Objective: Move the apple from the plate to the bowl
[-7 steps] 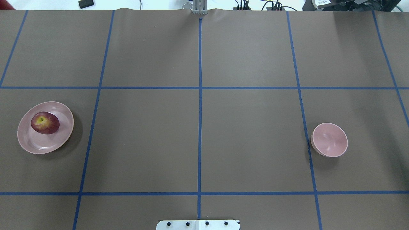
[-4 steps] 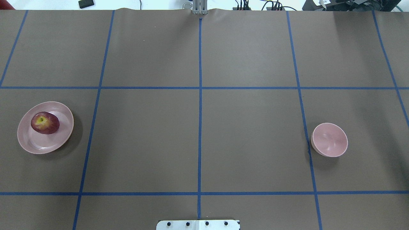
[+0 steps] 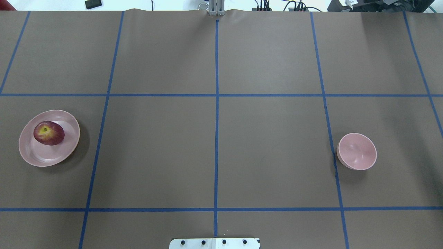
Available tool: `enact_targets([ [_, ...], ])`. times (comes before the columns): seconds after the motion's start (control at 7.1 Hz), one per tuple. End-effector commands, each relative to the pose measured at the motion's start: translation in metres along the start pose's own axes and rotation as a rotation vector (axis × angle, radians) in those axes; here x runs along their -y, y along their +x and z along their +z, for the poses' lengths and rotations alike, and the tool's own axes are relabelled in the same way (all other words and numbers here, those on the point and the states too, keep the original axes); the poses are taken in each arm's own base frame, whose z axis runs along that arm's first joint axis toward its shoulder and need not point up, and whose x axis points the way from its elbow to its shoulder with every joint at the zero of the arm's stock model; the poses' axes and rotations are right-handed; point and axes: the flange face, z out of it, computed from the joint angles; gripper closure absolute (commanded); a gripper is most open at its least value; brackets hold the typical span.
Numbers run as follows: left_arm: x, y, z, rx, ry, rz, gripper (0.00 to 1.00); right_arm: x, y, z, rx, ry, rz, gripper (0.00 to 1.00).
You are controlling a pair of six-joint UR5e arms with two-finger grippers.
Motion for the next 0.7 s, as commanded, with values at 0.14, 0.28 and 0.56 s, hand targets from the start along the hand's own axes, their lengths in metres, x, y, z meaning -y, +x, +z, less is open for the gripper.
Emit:
enact_targets([
  [0.14,-0.0007,-0.0011,0.0018,0.000,-0.005,-0.006,0.02,0.0004,-0.0011,0.0009,0.014,0.000,-0.001,0.00],
  [0.28,-0.0005,0.0003,0.0007,-0.002,-0.002,-0.002,0.02,-0.0012,0.0003,0.0023,0.013,-0.004,0.002,0.00],
  [0.56,0.0001,-0.0016,0.0024,-0.002,0.006,0.005,0.02,-0.0027,0.0017,0.0043,0.018,0.004,-0.011,0.00],
])
